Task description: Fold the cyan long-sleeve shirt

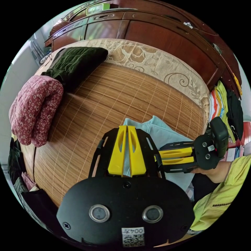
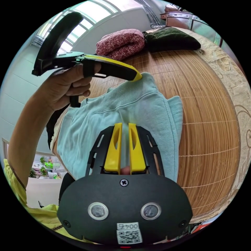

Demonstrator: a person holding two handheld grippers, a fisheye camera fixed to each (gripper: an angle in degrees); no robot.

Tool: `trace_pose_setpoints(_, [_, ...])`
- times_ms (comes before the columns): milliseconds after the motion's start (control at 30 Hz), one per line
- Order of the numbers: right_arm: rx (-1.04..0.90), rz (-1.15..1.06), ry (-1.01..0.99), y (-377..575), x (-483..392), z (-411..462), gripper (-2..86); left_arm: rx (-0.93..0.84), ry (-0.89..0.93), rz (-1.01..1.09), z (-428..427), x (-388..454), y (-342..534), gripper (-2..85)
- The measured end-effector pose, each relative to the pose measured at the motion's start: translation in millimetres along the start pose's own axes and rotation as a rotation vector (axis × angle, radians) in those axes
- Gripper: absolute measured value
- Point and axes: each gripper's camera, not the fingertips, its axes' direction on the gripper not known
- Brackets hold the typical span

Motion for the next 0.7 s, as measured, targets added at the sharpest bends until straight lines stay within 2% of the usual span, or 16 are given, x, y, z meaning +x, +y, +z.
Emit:
trace_pose_setpoints(267, [-0.005, -0.014, 0.068, -3, -13, -2, 5.0, -0.092, -0.056, 0.013, 29, 1, 7, 1.0])
trace_pose_setpoints(500, [0.013, -0.033, 0.140, 0, -28, -1, 5.0, -0.013, 0.042, -0.128, -4, -25, 50, 1.9])
trace_pose_setpoints(567, [0.014, -0.029, 0.124, 0, -27, -2, 4.7, 0.110, 0.077, -0.165, -38, -33, 76, 2.1])
trace_pose_setpoints(700, [0.026, -0.020, 0.095, 0, -22, -9, 0.5, 0.204, 0.112, -0.209, -84, -42, 134, 2.0])
